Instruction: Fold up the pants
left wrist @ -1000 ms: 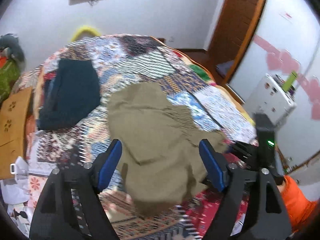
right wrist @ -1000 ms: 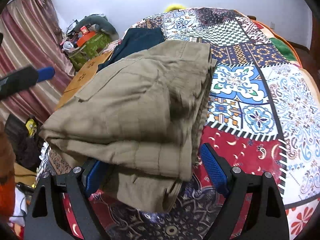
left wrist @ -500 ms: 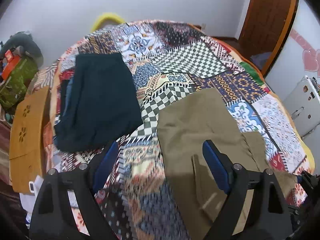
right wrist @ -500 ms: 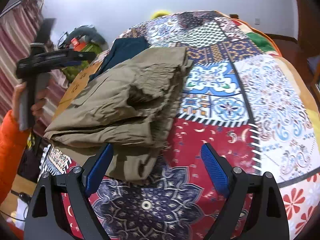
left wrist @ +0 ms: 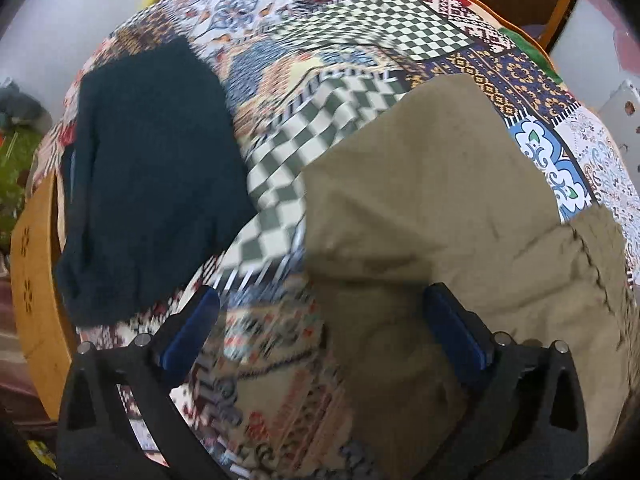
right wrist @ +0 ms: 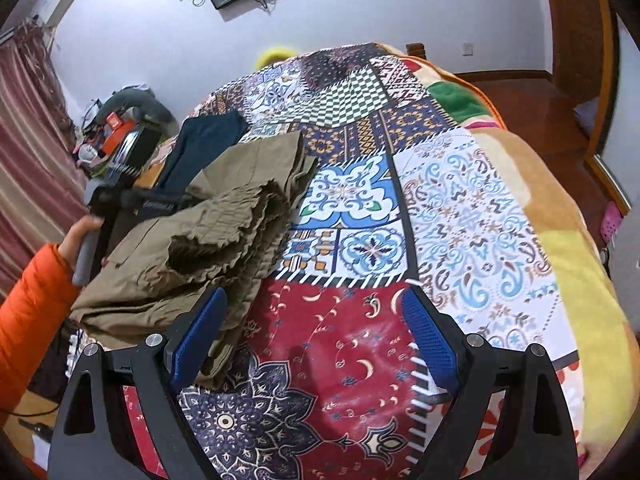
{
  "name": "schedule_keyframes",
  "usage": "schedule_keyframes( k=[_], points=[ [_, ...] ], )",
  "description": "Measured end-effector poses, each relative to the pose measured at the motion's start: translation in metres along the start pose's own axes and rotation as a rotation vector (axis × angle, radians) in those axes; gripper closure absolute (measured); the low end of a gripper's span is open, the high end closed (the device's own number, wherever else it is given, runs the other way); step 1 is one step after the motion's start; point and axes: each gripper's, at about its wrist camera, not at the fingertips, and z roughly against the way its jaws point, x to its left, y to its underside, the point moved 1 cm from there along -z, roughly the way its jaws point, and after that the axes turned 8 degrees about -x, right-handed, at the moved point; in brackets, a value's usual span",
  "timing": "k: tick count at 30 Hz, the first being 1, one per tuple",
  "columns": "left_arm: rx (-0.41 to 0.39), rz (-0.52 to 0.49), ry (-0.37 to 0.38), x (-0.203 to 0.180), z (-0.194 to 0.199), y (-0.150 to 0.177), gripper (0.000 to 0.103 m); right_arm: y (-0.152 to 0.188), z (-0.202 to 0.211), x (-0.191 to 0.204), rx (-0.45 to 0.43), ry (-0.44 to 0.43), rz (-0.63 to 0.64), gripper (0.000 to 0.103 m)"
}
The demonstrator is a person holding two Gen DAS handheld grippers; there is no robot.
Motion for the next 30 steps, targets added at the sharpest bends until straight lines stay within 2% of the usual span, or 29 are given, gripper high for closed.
schedule_keyframes(
  k=[5, 12, 18, 21, 26, 28, 30],
  points=[
    [-0.024, 0.046, -0.030, 0.017, 0.028, 0.035, 0.000, -0.005, 0.008, 0.006, -0.020, -0.013, 0.017, 0.015],
    [-0.060, 0.137, -0.101, 0.028, 0.082, 0.102, 0.000, -0.005, 0.011, 0.030, -0.034, -0.060, 0.055, 0.015],
    [-0.119, 0.189, -0.124, 0.012, 0.121, 0.148, 0.000, -0.003, 0.012, 0.060, -0.039, -0.102, 0.110, 0.015],
    [-0.125, 0.216, -0.093, 0.001, 0.130, 0.157, 0.000, 0.001, 0.011, 0.073, -0.041, -0.114, 0.131, 0.015],
    [-0.129, 0.233, 0.040, -0.021, 0.137, 0.160, 0.000, 0.014, 0.003, 0.087, -0.030, -0.121, 0.164, 0.015],
    [-0.150, 0.218, 0.060, -0.028, 0.141, 0.158, 0.000, 0.021, -0.008, 0.086, 0.001, -0.106, 0.165, 0.016],
    [-0.186, 0.210, 0.049, -0.029, 0.150, 0.155, 0.000, 0.028, -0.021, 0.083, 0.044, -0.086, 0.164, 0.016]
  ],
)
